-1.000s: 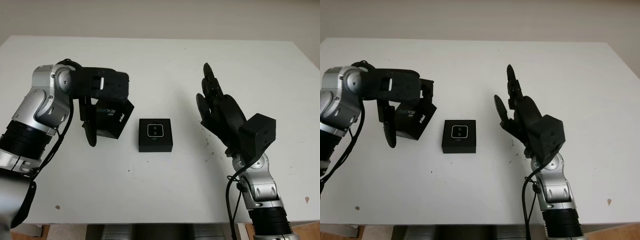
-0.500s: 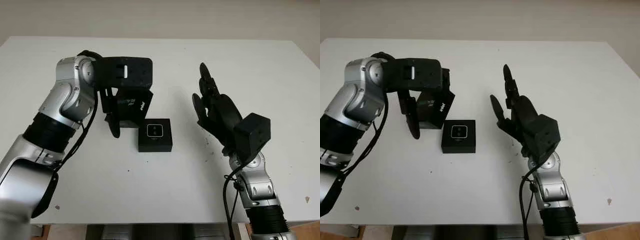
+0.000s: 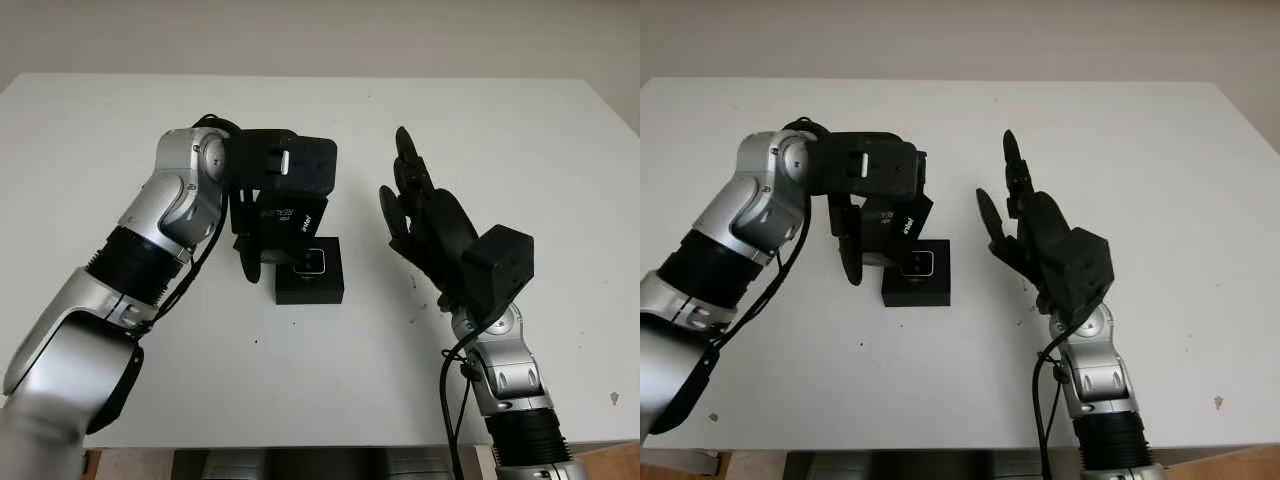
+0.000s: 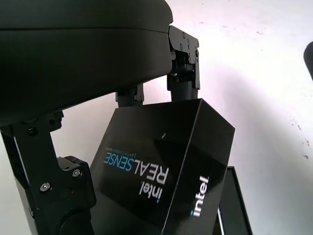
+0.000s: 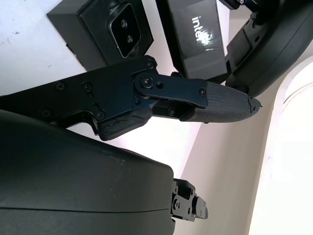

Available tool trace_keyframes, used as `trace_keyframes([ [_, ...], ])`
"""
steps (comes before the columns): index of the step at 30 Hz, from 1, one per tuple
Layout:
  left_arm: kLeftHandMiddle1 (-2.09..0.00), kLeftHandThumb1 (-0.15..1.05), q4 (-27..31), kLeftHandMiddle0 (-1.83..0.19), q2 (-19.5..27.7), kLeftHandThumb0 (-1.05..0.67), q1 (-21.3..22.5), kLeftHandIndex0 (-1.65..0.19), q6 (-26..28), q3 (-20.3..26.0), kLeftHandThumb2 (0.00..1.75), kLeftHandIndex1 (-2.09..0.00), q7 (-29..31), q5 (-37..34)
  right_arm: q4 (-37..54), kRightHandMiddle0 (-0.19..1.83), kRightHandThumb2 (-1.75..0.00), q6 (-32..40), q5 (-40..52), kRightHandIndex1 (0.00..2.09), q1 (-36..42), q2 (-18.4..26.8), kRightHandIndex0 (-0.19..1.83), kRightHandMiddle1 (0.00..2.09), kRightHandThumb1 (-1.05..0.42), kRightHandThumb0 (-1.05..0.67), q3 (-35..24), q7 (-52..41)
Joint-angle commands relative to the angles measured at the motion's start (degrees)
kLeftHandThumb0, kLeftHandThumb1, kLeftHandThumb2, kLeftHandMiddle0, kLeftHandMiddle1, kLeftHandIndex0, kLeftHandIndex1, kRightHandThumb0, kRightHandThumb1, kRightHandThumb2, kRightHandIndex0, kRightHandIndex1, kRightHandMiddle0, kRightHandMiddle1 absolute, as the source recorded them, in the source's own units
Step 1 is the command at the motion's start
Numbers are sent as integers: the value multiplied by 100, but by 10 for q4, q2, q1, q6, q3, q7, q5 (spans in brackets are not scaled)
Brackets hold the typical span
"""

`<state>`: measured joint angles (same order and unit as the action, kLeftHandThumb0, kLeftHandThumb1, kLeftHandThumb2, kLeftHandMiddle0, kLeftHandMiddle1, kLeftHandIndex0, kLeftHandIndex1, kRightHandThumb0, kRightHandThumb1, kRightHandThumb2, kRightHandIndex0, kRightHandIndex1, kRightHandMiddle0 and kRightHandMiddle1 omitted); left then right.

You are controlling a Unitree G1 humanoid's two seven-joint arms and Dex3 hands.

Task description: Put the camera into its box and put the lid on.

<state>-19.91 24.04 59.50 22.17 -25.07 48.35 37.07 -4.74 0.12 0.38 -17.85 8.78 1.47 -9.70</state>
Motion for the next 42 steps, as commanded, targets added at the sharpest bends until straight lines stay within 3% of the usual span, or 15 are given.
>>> trace_keyframes([
  [1, -207, 105, 5, -52, -11, -27, 35, -57, 27, -6, 23, -209, 18, 2, -4, -19, -58, -6, 0, 0, -7, -6, -19, 4, -105, -80, -2, 4],
  [2, -208, 105, 6, -60, -14, -28, 38, -45, 38, -8, 24, -209, 26, 2, -4, -18, -57, -4, 0, 0, -8, -8, -19, 4, -105, -81, -2, 6],
  [7, -209, 105, 6, -70, -40, -32, 53, -27, 110, -20, 23, -201, 40, 7, -11, -18, -57, -15, -11, 0, -9, -4, -19, 5, -105, -82, 2, 8],
  [11, -209, 105, -4, -84, -58, -30, 66, -26, 158, -25, 26, -204, 45, 1, -14, -17, -56, -15, -10, 2, -11, -10, -19, 5, -105, -81, 1, 10],
  [13, -209, 105, -7, -83, -61, -31, 71, -14, 164, -30, 25, -200, 44, -1, -12, -18, -56, -8, -7, 1, -11, -12, -19, 5, -105, -81, 2, 9],
  [19, -209, 105, -14, -87, -63, -32, 76, -25, 174, -42, 26, -208, 42, -3, -16, -19, -55, -8, 0, 0, -14, -15, -19, 2, -105, -82, 2, 3],
  [21, -209, 105, -20, -86, -62, -33, 77, -38, 169, -49, 28, -209, 41, -1, -16, -19, -55, -8, 0, 0, -15, -16, -19, 2, -105, -81, 2, 4],
  [23, -209, 105, -25, -85, -67, -32, 76, -21, 182, -46, 28, -205, 35, -3, -13, -18, -55, -1, -5, 0, -14, -16, -19, 2, -105, -81, 3, 9],
  [26, -209, 105, -26, -84, -67, -29, 73, -12, 195, -44, 26, -203, 25, -3, -11, -18, -55, 4, -8, 0, -14, -17, -19, 4, -105, -80, 5, 12],
  [28, -209, 105, -23, -86, -66, -26, 72, -3, 205, -45, 26, -197, 19, -3, -13, -18, -55, 2, -9, 0, -14, -17, -19, 4, -105, -79, 5, 13],
  [29, -209, 105, -21, -80, -65, -26, 72, 9, 212, -50, 25, -177, 17, 3, -14, -18, -55, 2, -9, 0, -14, -18, -19, 4, -105, -79, 4, 13],
  [32, -209, 105, -20, -74, -64, -24, 73, 18, 234, -55, 25, -149, 13, 9, -19, -18, -55, -1, -3, 0, -16, -22, -19, 4, -105, -81, 0, 13],
  [38, -209, 105, -46, -63, -57, -22, 72, 16, 244, -63, 26, -174, 12, 10, -27, -19, -58, -18, -6, 1, -22, -27, -19, 5, -105, -79, 0, 22],
  [42, -209, 105, -54, -69, -50, -19, 67, 1, 222, -70, 25, -194, 10, 11, -32, -19, -59, -25, -4, 0, -27, -35, -19, 3, -105, -82, -3, 31],
])
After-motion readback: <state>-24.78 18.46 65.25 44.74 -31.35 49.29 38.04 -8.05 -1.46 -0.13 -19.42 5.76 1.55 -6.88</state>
